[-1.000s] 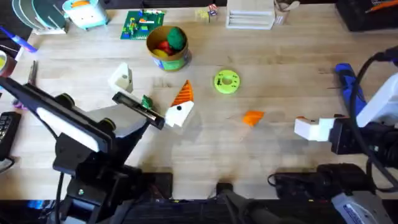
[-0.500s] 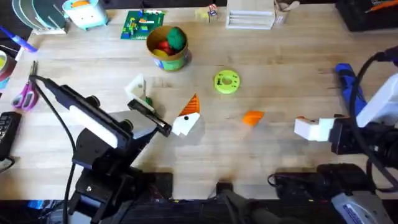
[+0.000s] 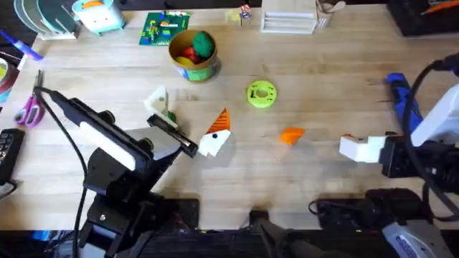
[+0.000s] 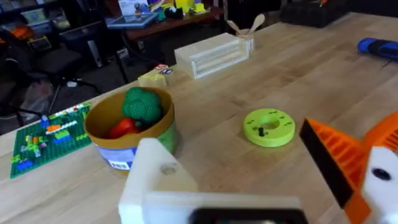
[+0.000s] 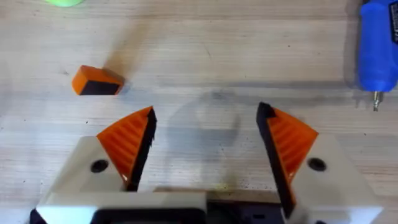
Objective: Pick up the gripper from the table and insert it into the empty holder that is missing its gripper. Then pick up a screw, insert it into the mounting hole, and use the screwdriver to tighten it. Finally, clean up the table by picking up the vegetable and placing it into the bucket.
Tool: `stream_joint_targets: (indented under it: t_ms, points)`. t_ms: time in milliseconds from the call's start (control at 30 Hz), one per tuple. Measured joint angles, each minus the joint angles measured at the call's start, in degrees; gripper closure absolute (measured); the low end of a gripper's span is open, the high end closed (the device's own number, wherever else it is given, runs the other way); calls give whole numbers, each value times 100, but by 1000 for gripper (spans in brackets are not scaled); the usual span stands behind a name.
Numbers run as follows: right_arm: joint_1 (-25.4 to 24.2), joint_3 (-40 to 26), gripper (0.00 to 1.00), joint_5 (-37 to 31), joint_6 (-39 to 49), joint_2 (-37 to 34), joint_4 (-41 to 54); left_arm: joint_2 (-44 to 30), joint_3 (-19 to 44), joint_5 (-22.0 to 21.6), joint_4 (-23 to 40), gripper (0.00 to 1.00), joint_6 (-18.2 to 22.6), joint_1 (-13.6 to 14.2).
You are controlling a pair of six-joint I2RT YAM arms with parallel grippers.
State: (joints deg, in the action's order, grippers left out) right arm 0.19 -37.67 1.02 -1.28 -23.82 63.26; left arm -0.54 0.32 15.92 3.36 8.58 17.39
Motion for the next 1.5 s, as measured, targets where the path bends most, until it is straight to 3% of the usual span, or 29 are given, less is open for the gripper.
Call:
stream_joint_targets:
  t_ms: [567, 633, 833, 1000, 1233, 1500]
  points:
    - [0, 0, 10, 0, 0, -1, 0, 0, 0, 28, -4, 8, -16, 0]
    - [0, 0, 10, 0, 0, 1, 0, 0, 0, 113, -13, 8, -235, 0]
    - [0, 0, 9, 0, 0, 1, 0, 0, 2, 283, -15, 8, -1634, 0]
    - [0, 0, 10, 0, 0, 1, 2, 0, 2, 299, -15, 8, -2149, 0]
    - [0, 0, 10, 0, 0, 1, 2, 2, 2, 325, -15, 8, -2278, 0]
    - [0, 0, 10, 0, 0, -1, 2, 0, 2, 363, -15, 8, -2047, 0]
